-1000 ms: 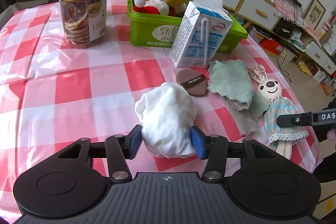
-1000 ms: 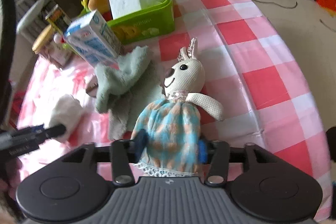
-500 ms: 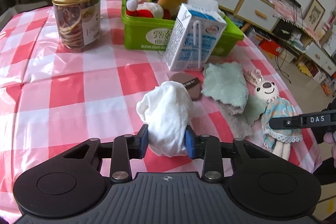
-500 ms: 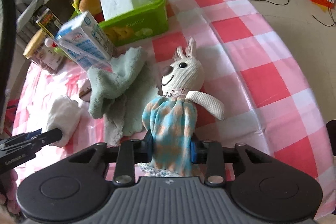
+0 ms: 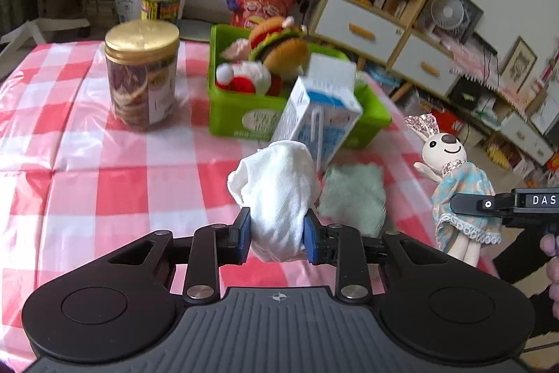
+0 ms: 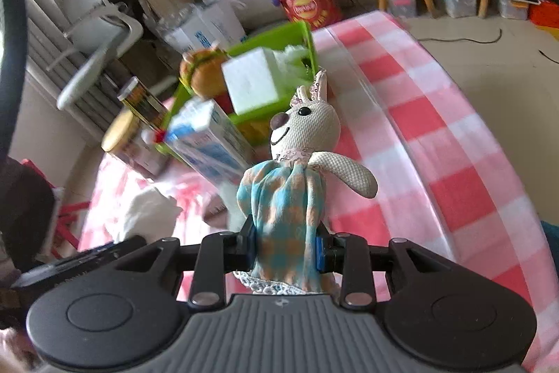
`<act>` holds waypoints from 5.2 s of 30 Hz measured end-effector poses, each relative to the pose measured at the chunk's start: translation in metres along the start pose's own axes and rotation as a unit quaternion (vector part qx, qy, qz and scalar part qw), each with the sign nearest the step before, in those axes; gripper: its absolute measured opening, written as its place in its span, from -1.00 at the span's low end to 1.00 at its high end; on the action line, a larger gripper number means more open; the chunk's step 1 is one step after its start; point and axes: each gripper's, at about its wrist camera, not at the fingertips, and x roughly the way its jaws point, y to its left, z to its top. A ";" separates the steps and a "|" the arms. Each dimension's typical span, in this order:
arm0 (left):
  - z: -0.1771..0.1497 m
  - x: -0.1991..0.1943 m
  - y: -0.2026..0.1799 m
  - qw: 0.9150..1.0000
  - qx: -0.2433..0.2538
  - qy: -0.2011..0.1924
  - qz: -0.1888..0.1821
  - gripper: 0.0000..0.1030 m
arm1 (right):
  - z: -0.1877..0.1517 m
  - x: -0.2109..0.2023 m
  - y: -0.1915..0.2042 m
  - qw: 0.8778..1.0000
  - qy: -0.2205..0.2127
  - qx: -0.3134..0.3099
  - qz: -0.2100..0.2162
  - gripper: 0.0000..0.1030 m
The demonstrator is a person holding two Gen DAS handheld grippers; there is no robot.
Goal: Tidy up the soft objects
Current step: 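Carry the white cloth and bunny doll into the green bin with both tools, then open both tools in the bin and withdraw them over the table, then grasp the brown round puff with the left tool while the right tool grasps the green towel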
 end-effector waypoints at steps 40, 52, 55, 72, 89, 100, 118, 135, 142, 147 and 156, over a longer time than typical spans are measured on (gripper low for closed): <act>0.146 0.147 -0.020 0.992 0.097 0.077 -0.022 -0.43 | 0.150 0.137 0.049 0.975 -0.018 -0.206 -0.085 -0.62; 0.142 0.173 -0.017 0.991 0.089 0.101 -0.013 -0.41 | 0.150 0.165 0.047 0.974 -0.001 -0.212 -0.081 -0.61; 0.140 0.175 -0.016 0.991 0.088 0.102 -0.012 -0.40 | 0.148 0.171 0.045 0.974 0.008 -0.212 -0.084 -0.61; 0.142 0.163 -0.025 0.993 0.090 0.070 -0.018 0.06 | 0.149 0.157 0.059 0.938 0.021 -0.333 -0.092 -0.43; 0.141 0.110 -0.035 0.996 0.085 0.024 -0.016 0.57 | 0.157 0.093 0.046 0.961 -0.027 -0.260 -0.088 0.16; 0.104 0.043 -0.028 0.998 0.064 -0.005 0.002 0.89 | 0.112 0.030 0.041 0.973 -0.059 -0.211 -0.071 0.39; 0.001 0.032 -0.016 0.994 0.077 0.024 0.080 0.89 | 0.009 0.036 0.027 0.988 -0.039 -0.135 -0.064 0.51; -0.041 0.082 -0.009 0.990 0.114 0.015 0.085 0.89 | -0.029 0.076 0.015 0.992 -0.022 -0.108 -0.060 0.51; -0.043 0.090 -0.011 0.990 0.117 -0.005 0.077 0.89 | -0.030 0.091 0.020 0.996 -0.024 -0.077 -0.037 0.51; -0.044 0.094 -0.014 0.989 0.126 -0.017 0.069 0.89 | -0.031 0.102 0.022 0.995 -0.031 -0.081 -0.052 0.14; -0.041 0.104 -0.028 0.989 0.135 -0.027 0.055 0.82 | -0.028 0.099 0.016 0.988 -0.032 -0.135 -0.064 -0.81</act>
